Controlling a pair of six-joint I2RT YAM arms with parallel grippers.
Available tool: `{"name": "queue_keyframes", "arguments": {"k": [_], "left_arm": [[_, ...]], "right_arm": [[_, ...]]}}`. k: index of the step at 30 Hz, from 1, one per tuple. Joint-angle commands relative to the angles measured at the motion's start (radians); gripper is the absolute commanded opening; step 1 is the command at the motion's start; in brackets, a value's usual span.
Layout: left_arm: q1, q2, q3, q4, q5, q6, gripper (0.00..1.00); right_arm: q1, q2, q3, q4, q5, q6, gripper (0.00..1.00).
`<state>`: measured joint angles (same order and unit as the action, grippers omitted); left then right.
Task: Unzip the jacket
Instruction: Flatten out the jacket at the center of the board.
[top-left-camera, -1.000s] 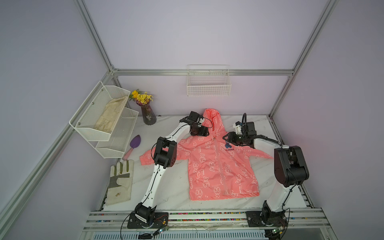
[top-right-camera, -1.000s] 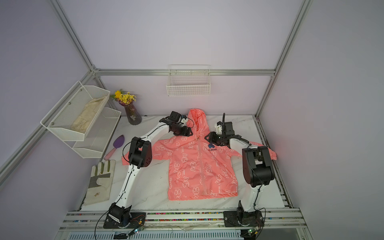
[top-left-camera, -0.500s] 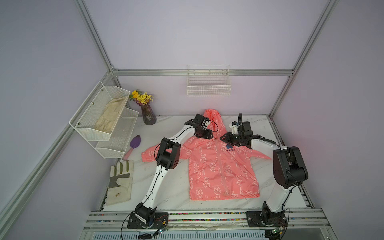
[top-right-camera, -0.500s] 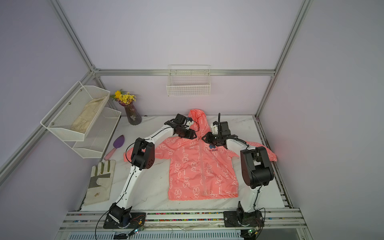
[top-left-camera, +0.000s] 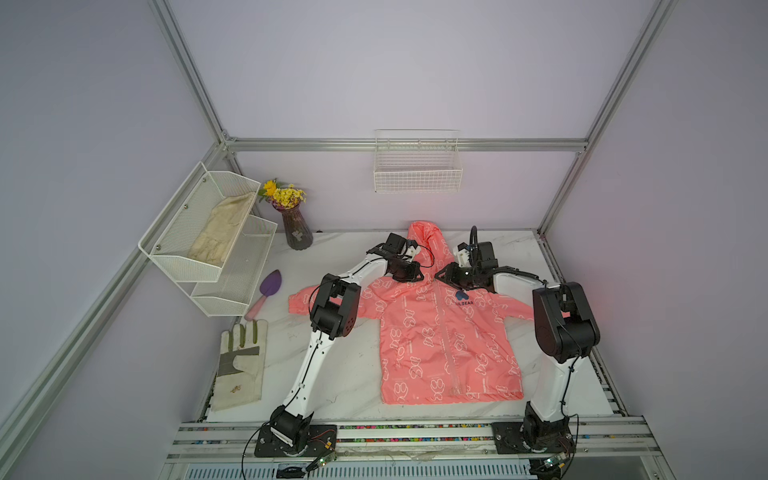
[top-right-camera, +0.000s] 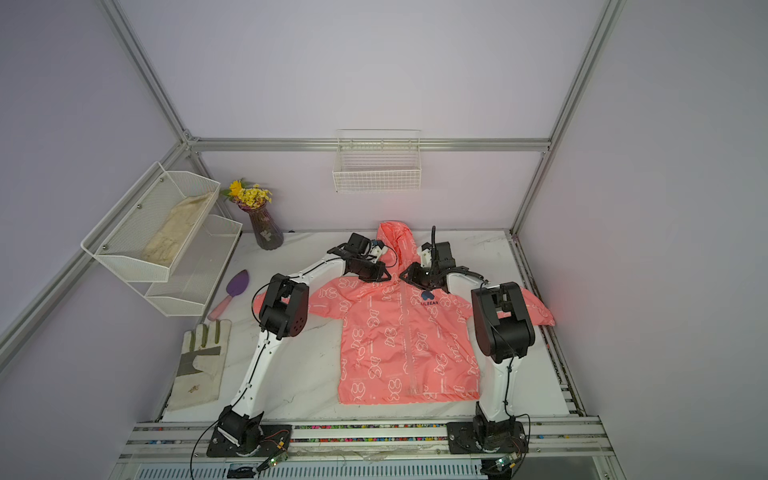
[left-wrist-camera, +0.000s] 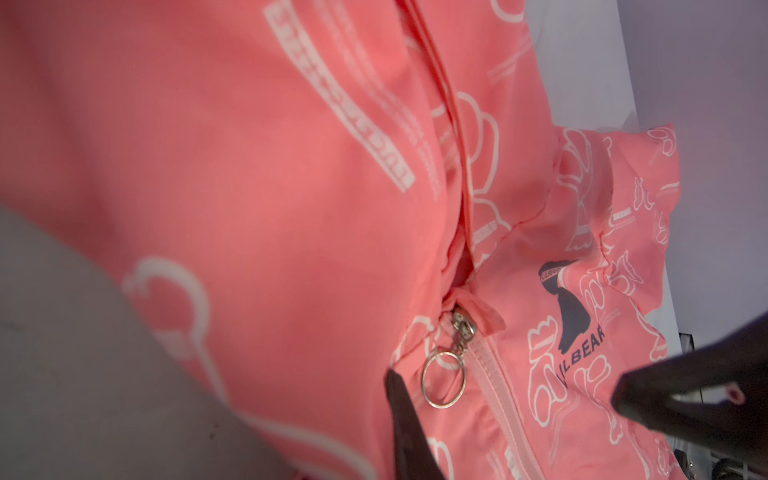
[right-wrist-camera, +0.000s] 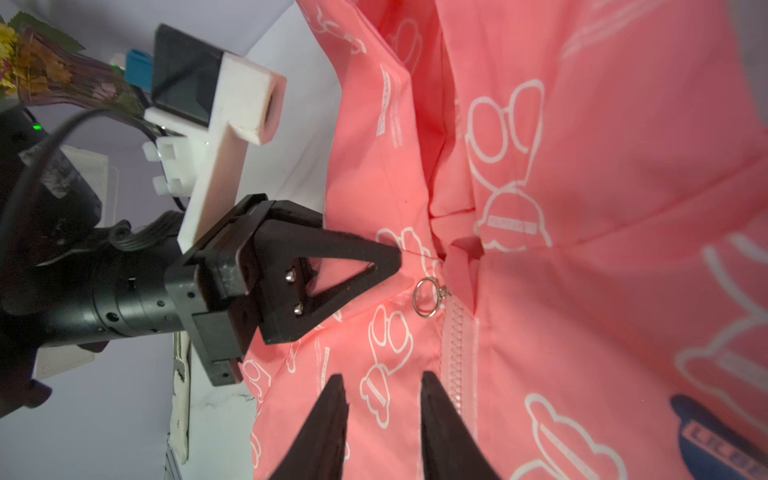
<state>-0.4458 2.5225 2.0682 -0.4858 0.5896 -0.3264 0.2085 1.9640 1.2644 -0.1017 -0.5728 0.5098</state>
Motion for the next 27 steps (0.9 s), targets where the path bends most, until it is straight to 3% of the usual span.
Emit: {"name": "queue_keyframes", "arguments": {"k": [1, 7, 15, 27], "left_arm": [[0.017, -0.107, -0.144, 0.189, 0.114, -0.057, 0.07], [0.053, -0.189, -0.326, 0.434, 0.201, -0.135, 0.02], [0.058, -0.216, -0.41, 0.58, 0.25, -0.173, 0.0], [0.059, -0.238, -0.438, 0.615, 0.261, -0.166, 0.0]], "right_arm": [[0.008, 0.009, 0.007, -0.001, -0.079, 0.016, 0.38], [0.017, 0.041, 0.025, 0.016, -0.153, 0.102, 0.46], [0.046, 0.032, -0.07, 0.191, -0.182, 0.316, 0.47], [0.051, 0.066, -0.108, 0.241, -0.141, 0.372, 0.43]]}}
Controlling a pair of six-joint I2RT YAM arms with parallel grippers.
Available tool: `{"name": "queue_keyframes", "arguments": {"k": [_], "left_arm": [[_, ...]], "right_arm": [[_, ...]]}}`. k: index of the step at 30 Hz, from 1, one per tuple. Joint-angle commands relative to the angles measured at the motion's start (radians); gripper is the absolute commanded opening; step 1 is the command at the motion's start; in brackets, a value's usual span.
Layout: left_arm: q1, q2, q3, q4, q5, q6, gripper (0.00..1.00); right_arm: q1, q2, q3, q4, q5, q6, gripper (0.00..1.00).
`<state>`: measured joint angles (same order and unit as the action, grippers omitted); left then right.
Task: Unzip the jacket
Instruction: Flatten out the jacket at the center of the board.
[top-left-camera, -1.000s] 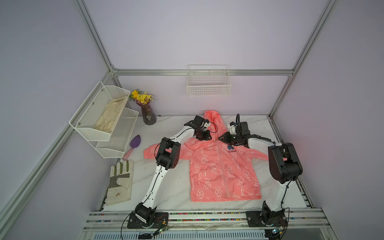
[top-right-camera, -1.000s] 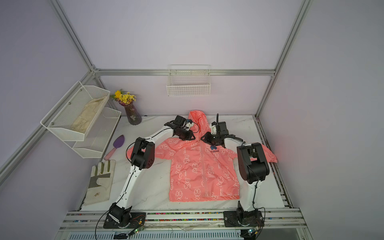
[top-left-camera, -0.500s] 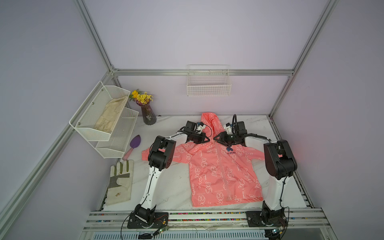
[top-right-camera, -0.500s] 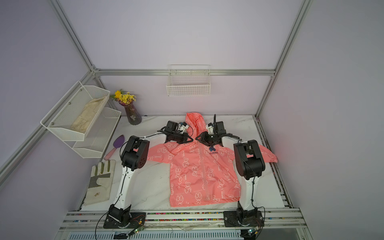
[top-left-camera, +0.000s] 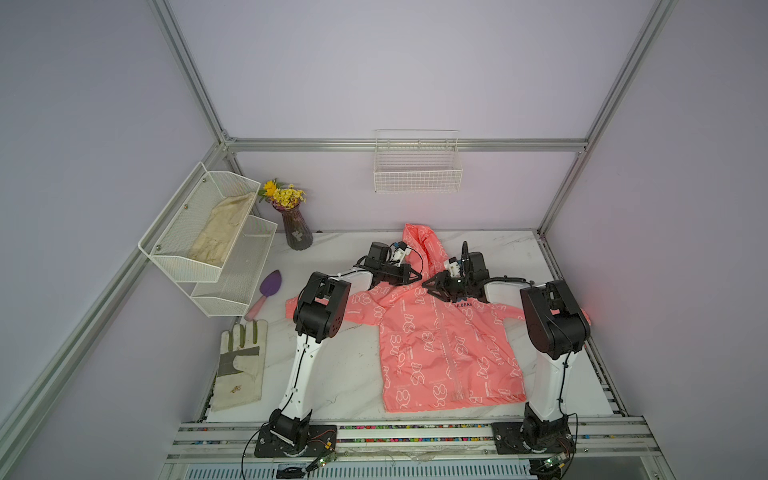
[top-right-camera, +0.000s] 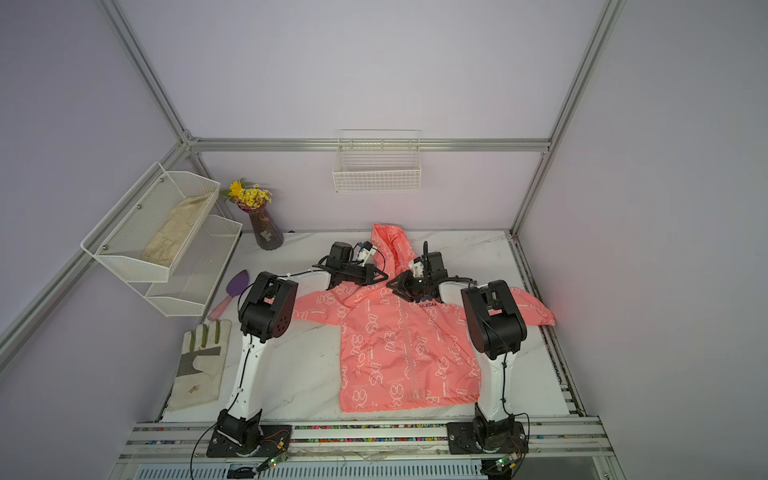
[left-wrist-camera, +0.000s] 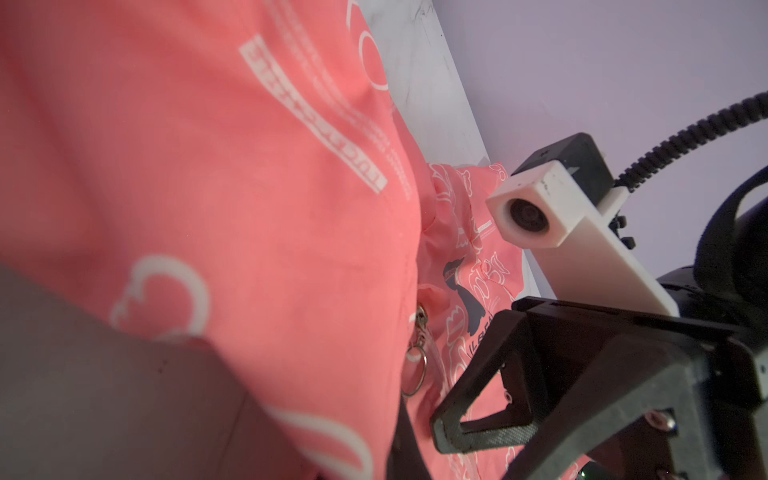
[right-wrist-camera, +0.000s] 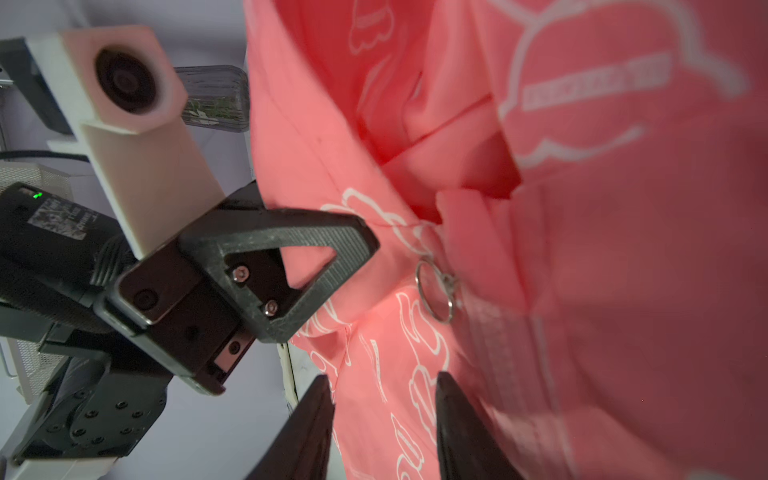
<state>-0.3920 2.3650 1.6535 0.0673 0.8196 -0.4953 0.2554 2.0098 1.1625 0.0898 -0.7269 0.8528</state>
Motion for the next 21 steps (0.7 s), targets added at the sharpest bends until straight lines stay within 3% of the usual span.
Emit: {"name": "queue_keyframes", "arguments": {"k": [1, 21], "left_arm": [[0.007, -0.08, -0.024, 0.062, 0.034, 0.004, 0.0], [0.005, -0.099, -0.052, 0.063, 0.055, 0.022, 0.0]], "right_arm": [[0.002, 0.023, -0.002, 0.05, 0.017, 0.031, 0.43], [-0.016, 0.102, 0.039, 0.117, 0.101, 0.144, 0.43]]}}
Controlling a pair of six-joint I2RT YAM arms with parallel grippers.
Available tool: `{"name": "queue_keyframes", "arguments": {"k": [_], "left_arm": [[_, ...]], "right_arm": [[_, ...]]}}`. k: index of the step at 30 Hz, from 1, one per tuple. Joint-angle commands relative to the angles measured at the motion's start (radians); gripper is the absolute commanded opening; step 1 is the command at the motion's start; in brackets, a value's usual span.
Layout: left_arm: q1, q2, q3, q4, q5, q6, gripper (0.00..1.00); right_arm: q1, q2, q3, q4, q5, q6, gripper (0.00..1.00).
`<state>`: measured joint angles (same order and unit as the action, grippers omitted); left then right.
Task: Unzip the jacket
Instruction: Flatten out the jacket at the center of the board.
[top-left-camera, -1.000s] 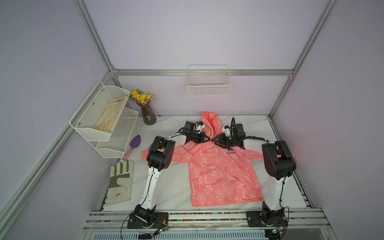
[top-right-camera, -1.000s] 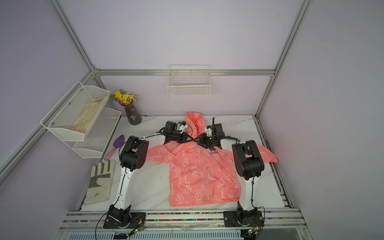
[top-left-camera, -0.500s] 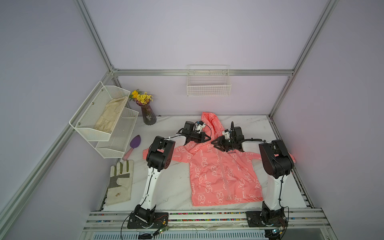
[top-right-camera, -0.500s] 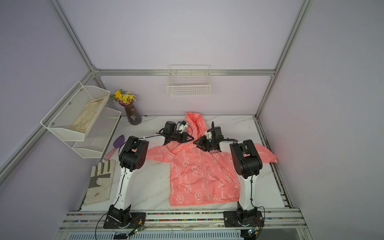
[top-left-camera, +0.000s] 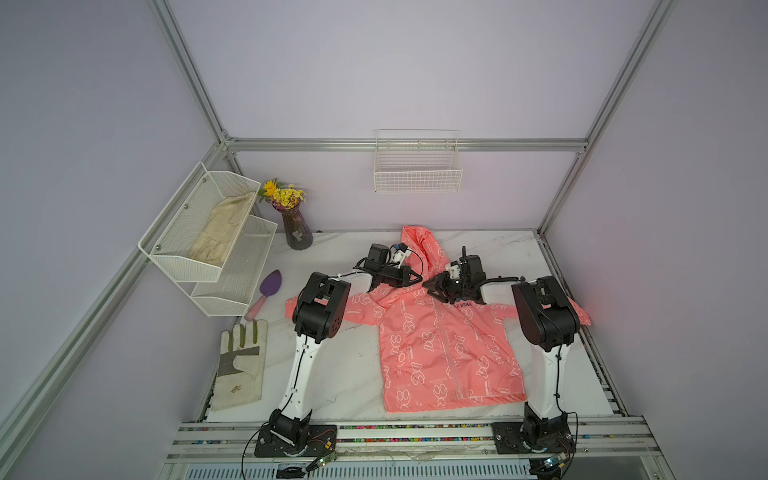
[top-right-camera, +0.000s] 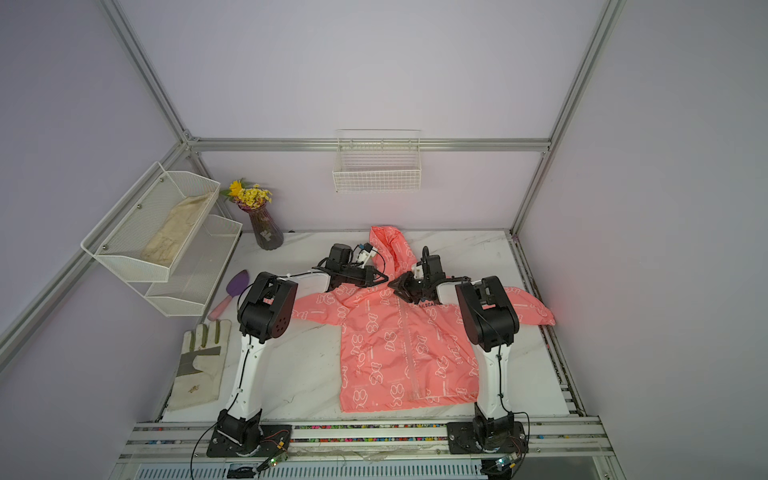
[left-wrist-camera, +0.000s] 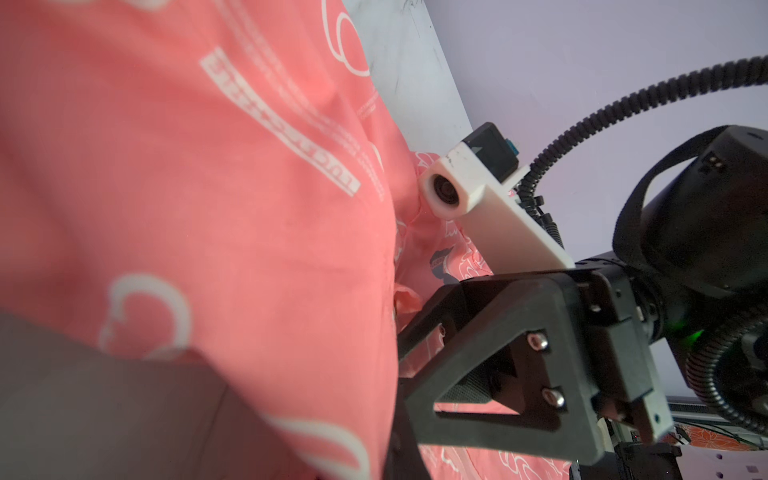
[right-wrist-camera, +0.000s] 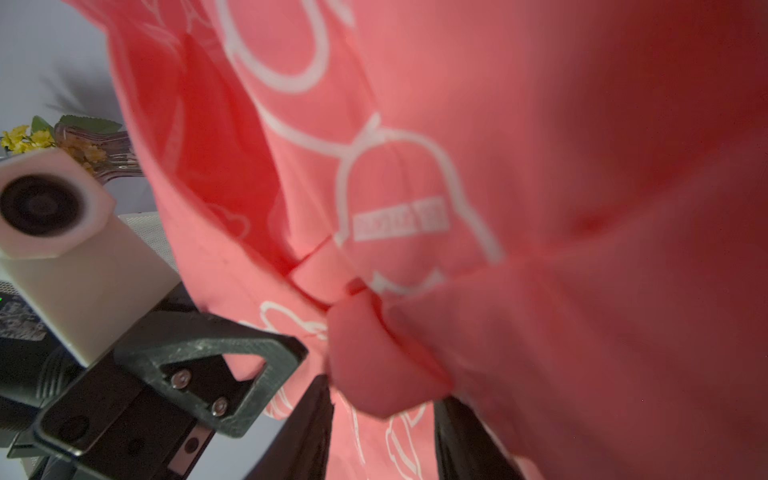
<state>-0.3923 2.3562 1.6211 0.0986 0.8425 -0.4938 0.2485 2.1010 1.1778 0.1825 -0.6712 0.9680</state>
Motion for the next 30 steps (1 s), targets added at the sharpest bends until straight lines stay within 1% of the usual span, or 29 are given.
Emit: {"name": "queue_keyframes", "arguments": {"k": [1, 5, 12, 15, 24, 27, 30], "left_arm": [[0.007, -0.093, -0.02, 0.028, 0.032, 0.023, 0.0], [0.006, -0.098, -0.02, 0.02, 0.03, 0.032, 0.0], [0.006, -0.094, -0.018, 0.013, 0.029, 0.038, 0.0], [0.006, -0.091, -0.017, 0.012, 0.03, 0.038, 0.0], [0.006, -0.09, -0.015, 0.012, 0.026, 0.038, 0.0], [0.006, -0.088, -0.013, 0.012, 0.026, 0.038, 0.0], [0.006, -0.088, -0.012, 0.01, 0.024, 0.04, 0.0]], "right_arm": [[-0.012, 0.012, 0.026, 0.018, 0.051, 0.029, 0.43], [-0.018, 0.01, 0.047, -0.046, 0.082, -0.006, 0.44], [-0.018, 0.023, 0.143, -0.25, 0.175, -0.144, 0.46], [-0.018, 0.035, 0.181, -0.306, 0.218, -0.185, 0.46], [0.004, 0.09, 0.265, -0.418, 0.246, -0.297, 0.46], [0.02, 0.102, 0.283, -0.45, 0.264, -0.335, 0.44], [0.034, 0.109, 0.301, -0.486, 0.306, -0.375, 0.39]]}}
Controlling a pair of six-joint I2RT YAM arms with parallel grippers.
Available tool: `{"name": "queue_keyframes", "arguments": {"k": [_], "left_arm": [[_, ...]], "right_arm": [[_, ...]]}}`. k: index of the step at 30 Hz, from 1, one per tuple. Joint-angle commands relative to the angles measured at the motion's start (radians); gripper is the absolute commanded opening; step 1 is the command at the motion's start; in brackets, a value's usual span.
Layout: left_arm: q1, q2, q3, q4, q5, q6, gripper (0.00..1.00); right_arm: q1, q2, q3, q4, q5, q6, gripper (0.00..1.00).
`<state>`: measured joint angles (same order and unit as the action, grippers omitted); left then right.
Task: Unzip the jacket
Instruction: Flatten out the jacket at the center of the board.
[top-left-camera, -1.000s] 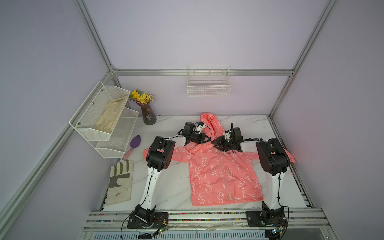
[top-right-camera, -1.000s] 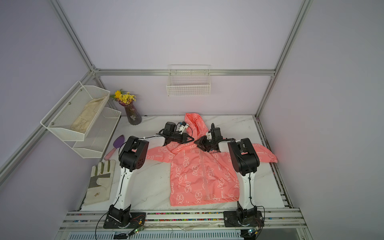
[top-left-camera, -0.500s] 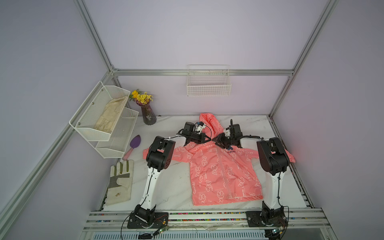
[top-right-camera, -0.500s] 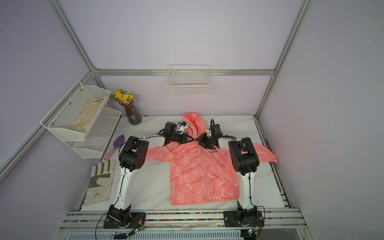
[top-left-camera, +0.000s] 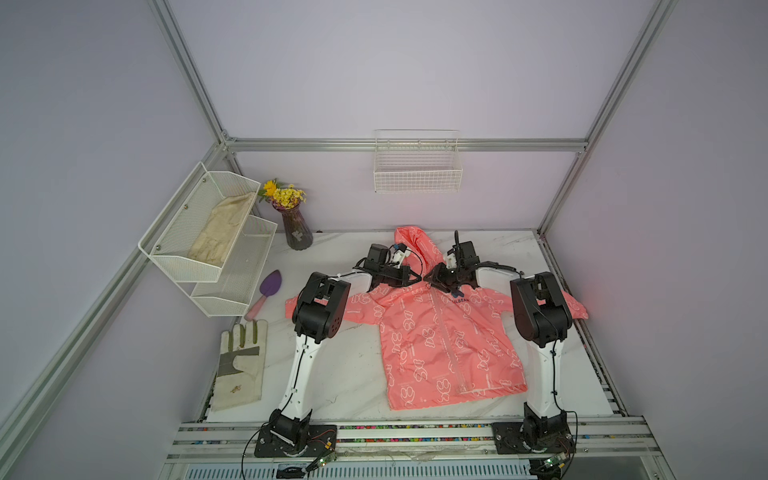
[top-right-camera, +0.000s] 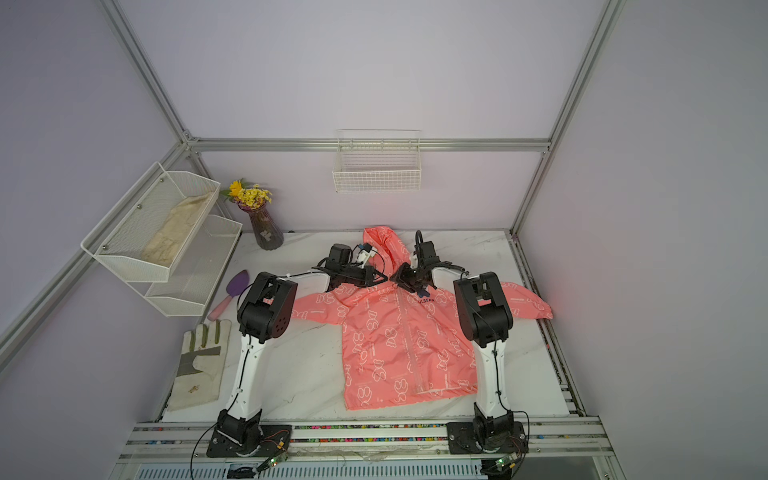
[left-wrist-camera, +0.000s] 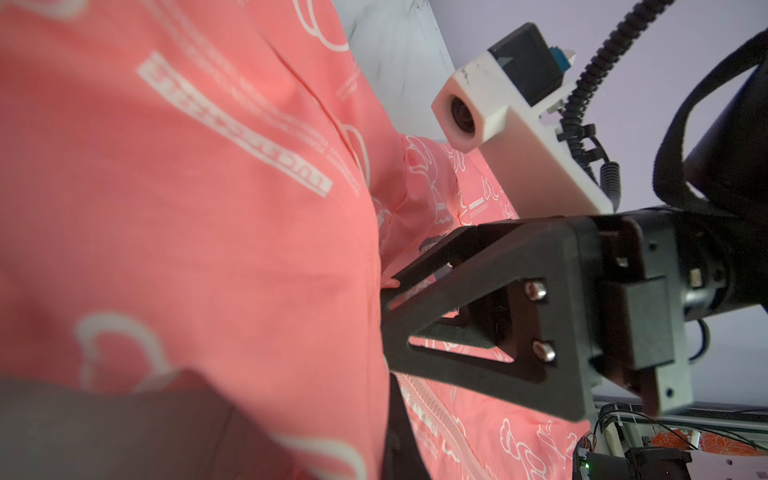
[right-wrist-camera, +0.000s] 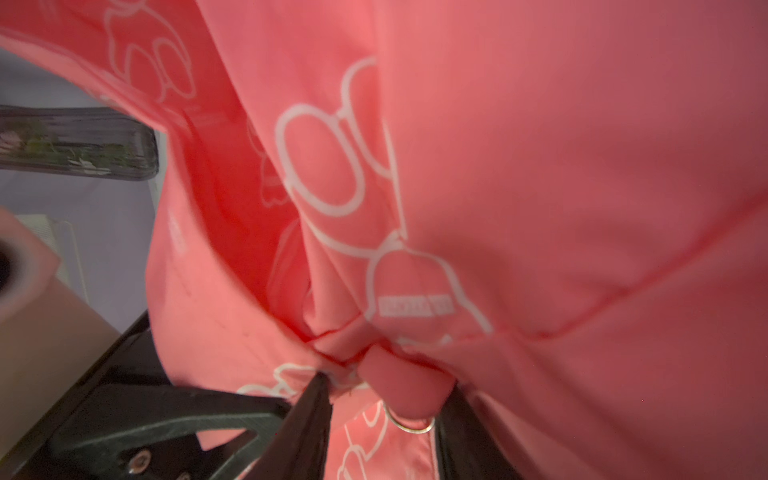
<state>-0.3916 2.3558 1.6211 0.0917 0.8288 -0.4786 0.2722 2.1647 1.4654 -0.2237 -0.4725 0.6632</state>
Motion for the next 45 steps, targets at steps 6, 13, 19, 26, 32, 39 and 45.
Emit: {"name": "queue_keyframes", "arguments": {"k": [6, 13, 19, 26, 32, 39, 45], "left_arm": [[0.005, -0.082, -0.007, 0.013, 0.033, 0.023, 0.0], [0.006, -0.078, -0.004, 0.016, 0.033, 0.017, 0.0], [0.007, -0.083, -0.013, 0.028, 0.033, 0.012, 0.0], [0.023, -0.087, -0.034, 0.067, 0.023, -0.015, 0.0], [0.03, -0.093, -0.041, 0.069, 0.013, -0.015, 0.0], [0.031, -0.097, -0.044, 0.081, 0.037, -0.024, 0.0], [0.031, -0.098, -0.048, 0.113, 0.074, -0.042, 0.0]], "right_arm": [[0.054, 0.079, 0.093, -0.195, 0.236, -0.168, 0.37], [0.121, 0.152, 0.186, -0.29, 0.389, -0.227, 0.37], [0.134, 0.173, 0.192, -0.288, 0.426, -0.231, 0.2], [0.134, 0.133, 0.198, -0.311, 0.446, -0.247, 0.04], [0.133, 0.098, 0.196, -0.314, 0.416, -0.254, 0.0], [0.098, 0.067, 0.186, -0.289, 0.273, -0.229, 0.12], [0.09, 0.062, 0.199, -0.295, 0.225, -0.221, 0.37]]}}
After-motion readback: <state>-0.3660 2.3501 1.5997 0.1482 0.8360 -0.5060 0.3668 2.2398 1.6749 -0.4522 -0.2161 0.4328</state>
